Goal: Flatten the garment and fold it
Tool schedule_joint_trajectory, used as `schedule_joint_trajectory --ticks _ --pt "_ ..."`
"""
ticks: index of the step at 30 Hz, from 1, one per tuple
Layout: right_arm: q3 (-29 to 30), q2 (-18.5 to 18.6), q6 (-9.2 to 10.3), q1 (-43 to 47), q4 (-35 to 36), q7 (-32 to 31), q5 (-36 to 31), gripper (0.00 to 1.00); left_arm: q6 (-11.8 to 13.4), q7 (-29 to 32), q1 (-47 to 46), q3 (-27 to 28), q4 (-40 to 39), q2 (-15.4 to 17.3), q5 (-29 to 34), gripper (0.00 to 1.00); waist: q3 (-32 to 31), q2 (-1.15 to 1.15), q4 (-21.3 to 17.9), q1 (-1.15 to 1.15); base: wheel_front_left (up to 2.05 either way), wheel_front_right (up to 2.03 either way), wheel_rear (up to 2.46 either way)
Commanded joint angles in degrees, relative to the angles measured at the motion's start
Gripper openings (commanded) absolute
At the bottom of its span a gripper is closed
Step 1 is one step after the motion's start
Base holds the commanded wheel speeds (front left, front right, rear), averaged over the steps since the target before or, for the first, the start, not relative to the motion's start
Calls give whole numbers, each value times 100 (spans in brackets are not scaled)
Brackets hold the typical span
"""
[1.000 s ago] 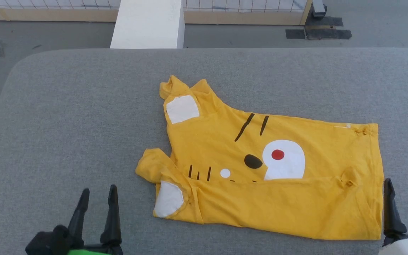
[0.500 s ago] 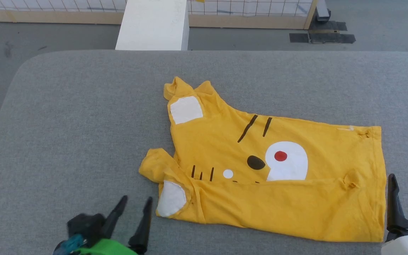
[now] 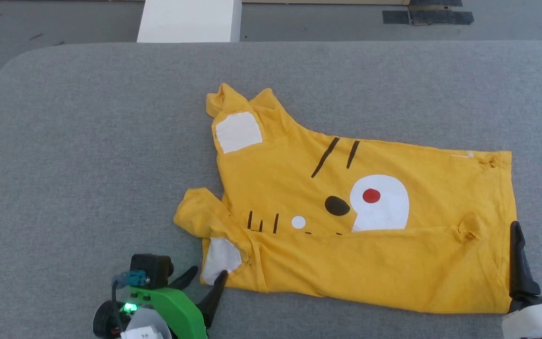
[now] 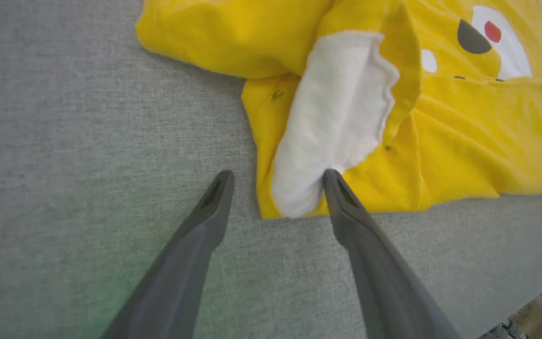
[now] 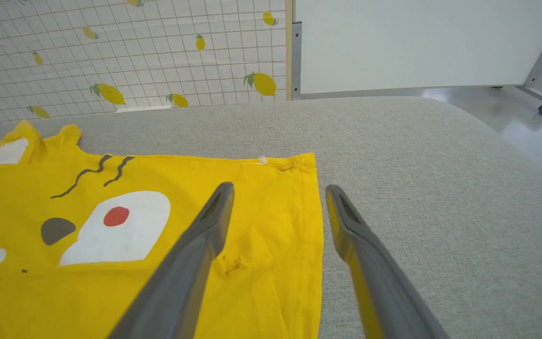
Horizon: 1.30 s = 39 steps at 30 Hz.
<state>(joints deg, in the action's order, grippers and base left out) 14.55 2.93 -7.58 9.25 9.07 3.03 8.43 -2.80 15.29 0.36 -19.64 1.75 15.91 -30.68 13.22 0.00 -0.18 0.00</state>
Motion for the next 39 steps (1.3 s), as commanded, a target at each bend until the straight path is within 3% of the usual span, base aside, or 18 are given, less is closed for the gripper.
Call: schedule_joint_trajectory --ticks 1,4,5,6,15,23,27,39 --pt "-5 -5 9 -108 40 -5 -43 100 -47 91 -135 -30 133 -27 -55 100 54 0 -45 0 0 0 0" --pt "-12 -5 9 -125 54 -13 -44 100 -108 262 -239 -78 365 -71 -201 100 97 0 -69 0 0 0 0" --pt "-13 -5 9 -127 58 -17 -45 100 -144 316 -273 -99 441 -108 -288 45 109 0 -72 0 0 0 0" --pt "-15 -5 9 -132 63 -23 -47 100 -174 357 -296 -119 497 -137 -360 2 118 0 -75 0 0 0 0" --pt "-260 -5 9 -337 393 -530 -311 100 -306 407 -281 -106 474 -108 -755 0 208 0 -143 0 0 0 0" --pt "-108 74 9 -70 715 -2530 -121 100 -98 147 -3 94 -131 4 -706 0 290 0 -185 0 0 0 0" --pt "21 92 9 110 709 -3067 -20 100 -46 124 51 99 -313 17 -689 0 341 0 -163 0 0 0 0" --pt "-141 72 9 59 -336 -3294 169 100 -6 45 70 129 -414 37 -722 0 352 0 -117 0 0 0 0"
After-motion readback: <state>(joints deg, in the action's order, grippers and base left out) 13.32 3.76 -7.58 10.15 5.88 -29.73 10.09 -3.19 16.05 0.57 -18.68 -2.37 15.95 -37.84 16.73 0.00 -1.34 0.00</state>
